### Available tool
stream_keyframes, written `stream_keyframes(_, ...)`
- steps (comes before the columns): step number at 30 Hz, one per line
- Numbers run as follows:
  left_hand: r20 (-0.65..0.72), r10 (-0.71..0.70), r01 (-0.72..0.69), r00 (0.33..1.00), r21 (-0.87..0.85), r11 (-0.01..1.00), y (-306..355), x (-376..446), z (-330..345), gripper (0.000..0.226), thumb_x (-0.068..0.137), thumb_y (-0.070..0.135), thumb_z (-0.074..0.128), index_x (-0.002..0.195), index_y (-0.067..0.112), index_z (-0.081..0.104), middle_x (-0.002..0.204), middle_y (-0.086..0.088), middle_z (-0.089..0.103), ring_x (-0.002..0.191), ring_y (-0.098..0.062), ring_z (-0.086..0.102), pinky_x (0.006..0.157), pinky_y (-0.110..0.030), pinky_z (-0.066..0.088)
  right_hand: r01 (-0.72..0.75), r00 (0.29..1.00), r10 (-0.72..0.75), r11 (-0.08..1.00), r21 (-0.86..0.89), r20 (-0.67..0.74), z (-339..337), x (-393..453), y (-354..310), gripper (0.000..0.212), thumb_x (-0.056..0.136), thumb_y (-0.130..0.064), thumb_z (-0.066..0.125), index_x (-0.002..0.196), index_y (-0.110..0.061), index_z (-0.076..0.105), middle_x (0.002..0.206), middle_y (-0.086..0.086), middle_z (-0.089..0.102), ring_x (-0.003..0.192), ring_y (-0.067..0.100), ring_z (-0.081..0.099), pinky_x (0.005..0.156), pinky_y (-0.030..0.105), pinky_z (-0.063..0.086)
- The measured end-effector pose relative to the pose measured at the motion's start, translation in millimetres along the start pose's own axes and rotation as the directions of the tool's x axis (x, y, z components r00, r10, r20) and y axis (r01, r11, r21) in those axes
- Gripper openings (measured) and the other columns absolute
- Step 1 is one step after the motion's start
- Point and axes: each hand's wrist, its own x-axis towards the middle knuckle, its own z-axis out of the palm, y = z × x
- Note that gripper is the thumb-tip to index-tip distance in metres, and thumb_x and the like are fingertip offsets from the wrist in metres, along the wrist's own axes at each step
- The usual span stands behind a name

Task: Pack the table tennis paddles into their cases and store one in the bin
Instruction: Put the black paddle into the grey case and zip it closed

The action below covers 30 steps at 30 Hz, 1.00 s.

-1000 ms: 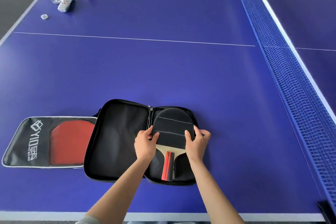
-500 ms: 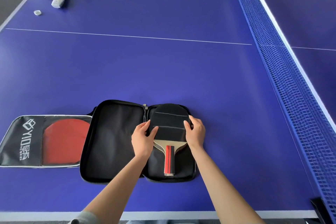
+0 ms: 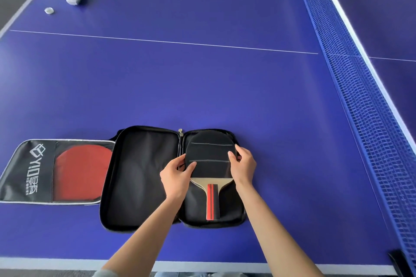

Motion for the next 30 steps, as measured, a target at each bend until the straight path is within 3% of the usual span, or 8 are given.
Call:
stream_keyframes(4, 0.050, 0.031, -0.033, 0.998, 0.049, 0.998, 3, 4, -2, 0.048, 0.077, 0.017, 0.075, 0.123, 0.014, 0.060, 0.110, 0.002, 0.068, 0.099, -0.011, 0.065, 0.095, -0.029, 0.051, 0.018, 1.000, -0.018, 0.999, -0.032, 0.018, 0, 2, -1, 0.037, 0.092, -0.013, 0.058, 0.127, -0.003, 0.057, 0.130, 0.014, 0.057, 0.117, 0.029, 0.054, 0.103, 0.041, 0.042)
stream_keyframes(7, 0.172, 0.140, -0.176, 0.975, 0.220, 0.959, 6, 15, -11, 0.047, 0.083, 0.021, 0.071, 0.127, 0.013, 0.057, 0.118, -0.002, 0.058, 0.105, -0.016, 0.059, 0.092, -0.030, 0.051, 0.081, 0.997, -0.079, 0.990, -0.115, 0.024, 2, -2, -1, 0.040, 0.093, -0.014, 0.057, 0.132, -0.004, 0.053, 0.131, 0.012, 0.054, 0.119, 0.028, 0.046, 0.098, 0.034, 0.041)
stream_keyframes(12, 0.073, 0.436, -0.406, 0.897, 0.525, 0.748, 7, 40, -67, 0.041, 0.086, 0.021, 0.066, 0.125, 0.013, 0.059, 0.124, -0.005, 0.056, 0.117, -0.026, 0.046, 0.094, -0.038, 0.045, 0.462, 0.877, -0.476, 0.798, -0.386, 0.065, 14, -21, -5, 0.044, 0.089, -0.019, 0.061, 0.132, -0.011, 0.054, 0.137, 0.015, 0.049, 0.122, 0.036, 0.046, 0.102, 0.047, 0.042)
stream_keyframes(17, 0.058, 0.188, -0.172, 0.980, 0.718, 0.674, -1, 66, -112, 0.061, 0.090, 0.030, 0.059, 0.145, 0.022, 0.033, 0.154, -0.016, 0.020, 0.139, -0.037, 0.017, 0.111, -0.050, 0.020, 0.587, 0.810, -0.483, 0.664, -0.463, 0.333, 35, -34, 1, 0.054, 0.093, -0.041, 0.050, 0.143, -0.026, 0.039, 0.156, 0.008, 0.027, 0.142, 0.032, 0.024, 0.115, 0.046, 0.023)
stream_keyframes(20, 0.057, 0.097, -0.110, 0.994, 0.672, 0.732, 2, 71, -119, 0.065, 0.090, 0.030, 0.058, 0.148, 0.021, 0.027, 0.155, -0.012, 0.020, 0.135, -0.039, 0.023, 0.109, -0.051, 0.025, 0.585, 0.811, -0.474, 0.634, -0.506, 0.344, 36, -34, 5, 0.055, 0.095, -0.045, 0.045, 0.145, -0.028, 0.034, 0.158, 0.006, 0.022, 0.145, 0.030, 0.018, 0.117, 0.045, 0.019)
stream_keyframes(26, -0.060, 0.106, -0.058, 0.993, 0.531, 0.846, 36, 61, -130, 0.060, 0.092, 0.038, 0.053, 0.143, 0.014, 0.034, 0.129, -0.018, 0.056, 0.121, -0.041, 0.046, 0.102, -0.047, 0.037, 0.573, 0.820, -0.430, 0.627, -0.528, 0.378, 36, -33, 4, 0.056, 0.096, -0.047, 0.040, 0.147, -0.029, 0.029, 0.159, 0.005, 0.018, 0.147, 0.029, 0.013, 0.118, 0.045, 0.016)
stream_keyframes(28, 0.006, 0.095, -0.088, 0.995, 0.437, 0.895, 52, 55, -133, 0.034, 0.094, 0.041, 0.047, 0.102, 0.010, 0.060, 0.090, -0.015, 0.065, 0.095, -0.037, 0.058, 0.076, -0.041, 0.046, 0.563, 0.825, -0.396, 0.630, -0.535, 0.404, 34, -34, 0, 0.056, 0.096, -0.048, 0.038, 0.148, -0.029, 0.027, 0.160, 0.004, 0.014, 0.147, 0.028, 0.008, 0.119, 0.044, 0.015)
stream_keyframes(30, 0.128, 0.118, -0.158, 0.985, 0.373, 0.914, 70, 42, -125, 0.044, 0.095, 0.042, 0.042, 0.064, 0.011, 0.044, 0.058, -0.004, 0.046, 0.066, -0.028, 0.047, 0.054, -0.035, 0.033, 0.522, 0.834, -0.314, 0.717, -0.463, 0.454, 31, -34, -13, 0.055, 0.097, -0.051, 0.034, 0.147, -0.029, 0.028, 0.160, 0.002, 0.011, 0.148, 0.026, 0.002, 0.119, 0.044, 0.011)
